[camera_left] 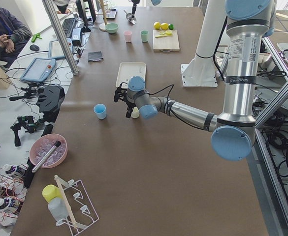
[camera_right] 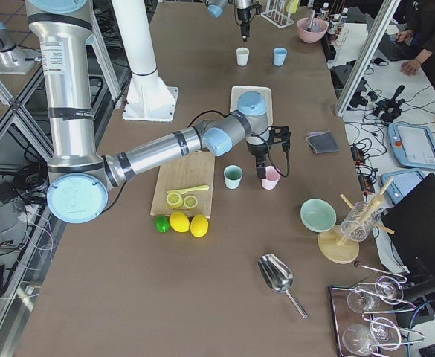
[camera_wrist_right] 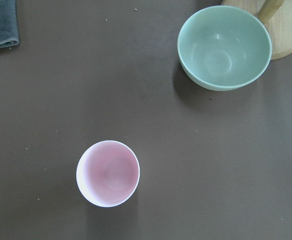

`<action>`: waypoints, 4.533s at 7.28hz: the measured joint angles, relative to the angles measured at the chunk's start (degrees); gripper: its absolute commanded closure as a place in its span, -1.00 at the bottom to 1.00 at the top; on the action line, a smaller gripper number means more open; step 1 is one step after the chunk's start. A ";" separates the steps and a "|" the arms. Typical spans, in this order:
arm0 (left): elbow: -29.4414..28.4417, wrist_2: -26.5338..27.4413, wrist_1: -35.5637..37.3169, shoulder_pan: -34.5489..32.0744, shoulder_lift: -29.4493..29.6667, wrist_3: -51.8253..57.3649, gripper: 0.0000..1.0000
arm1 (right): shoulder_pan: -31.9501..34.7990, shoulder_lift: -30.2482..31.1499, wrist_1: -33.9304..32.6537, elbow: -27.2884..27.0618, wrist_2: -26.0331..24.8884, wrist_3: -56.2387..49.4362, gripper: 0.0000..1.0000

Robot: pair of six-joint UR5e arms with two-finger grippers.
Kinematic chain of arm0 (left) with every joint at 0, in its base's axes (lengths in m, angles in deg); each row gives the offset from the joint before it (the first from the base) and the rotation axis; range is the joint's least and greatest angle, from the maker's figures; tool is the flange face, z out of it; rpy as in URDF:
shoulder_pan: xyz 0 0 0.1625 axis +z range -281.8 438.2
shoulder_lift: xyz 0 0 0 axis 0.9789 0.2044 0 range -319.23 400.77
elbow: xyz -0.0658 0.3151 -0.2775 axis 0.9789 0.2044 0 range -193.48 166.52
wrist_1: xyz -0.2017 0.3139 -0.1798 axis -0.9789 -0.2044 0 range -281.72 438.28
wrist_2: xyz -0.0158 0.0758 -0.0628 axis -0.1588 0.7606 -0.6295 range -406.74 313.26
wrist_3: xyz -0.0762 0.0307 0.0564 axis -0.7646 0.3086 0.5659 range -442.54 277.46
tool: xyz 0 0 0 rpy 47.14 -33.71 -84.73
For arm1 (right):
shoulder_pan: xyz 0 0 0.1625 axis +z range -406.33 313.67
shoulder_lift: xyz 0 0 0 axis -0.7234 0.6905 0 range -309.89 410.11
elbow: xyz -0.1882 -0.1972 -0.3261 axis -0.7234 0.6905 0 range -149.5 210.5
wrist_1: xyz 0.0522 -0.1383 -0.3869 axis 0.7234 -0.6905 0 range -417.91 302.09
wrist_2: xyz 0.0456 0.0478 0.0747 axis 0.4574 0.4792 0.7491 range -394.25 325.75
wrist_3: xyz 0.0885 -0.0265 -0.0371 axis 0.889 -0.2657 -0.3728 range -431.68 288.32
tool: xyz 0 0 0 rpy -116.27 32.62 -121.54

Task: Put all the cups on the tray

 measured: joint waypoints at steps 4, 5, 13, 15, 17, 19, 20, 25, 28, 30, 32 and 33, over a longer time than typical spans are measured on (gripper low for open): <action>-3.32 3.88 -0.07 4.02 1.20 0.37 1.00 | 0.00 0.05 0.07 0.09 0.00 -0.04 -1.00; -3.03 4.28 -0.06 4.39 1.24 0.38 1.00 | 0.01 0.06 0.08 0.09 0.01 -0.12 -1.00; -3.35 10.47 20.21 13.75 26.44 -9.46 1.00 | -0.50 -0.96 0.07 3.11 0.05 -0.93 -1.00; -5.01 14.45 20.42 17.63 29.04 -11.84 0.48 | -0.96 -2.90 0.11 5.83 0.17 -1.66 -1.00; -5.11 16.51 20.42 19.62 29.42 -12.15 -0.95 | -1.17 -3.32 0.08 6.62 0.24 -2.44 -1.00; -3.29 16.65 20.79 18.76 29.11 -11.92 -0.96 | -1.25 -3.47 0.05 6.84 0.39 -3.41 -1.00; 0.00 14.51 22.90 15.98 27.78 -10.64 -0.96 | -1.28 -3.95 0.04 7.49 0.47 -3.70 -1.00; 17.20 1.06 34.93 -3.77 8.82 15.17 -0.96 | -4.35 -8.07 3.75 16.58 0.01 -3.55 -0.61; 17.36 1.02 35.01 -4.31 8.11 16.44 -0.96 | -5.58 -9.13 7.13 21.03 -0.09 -3.32 -0.25; 17.32 1.14 35.01 -4.31 8.06 16.47 -0.96 | -6.37 -9.70 7.27 21.64 -0.10 -3.19 0.99; 17.29 1.24 35.01 -4.35 8.04 16.43 -0.96 | -7.29 -10.47 7.28 21.71 -0.12 -2.58 1.00; 17.29 1.26 35.01 -4.34 8.03 16.43 -0.96 | -7.59 -11.08 7.29 21.66 -0.09 -2.39 1.00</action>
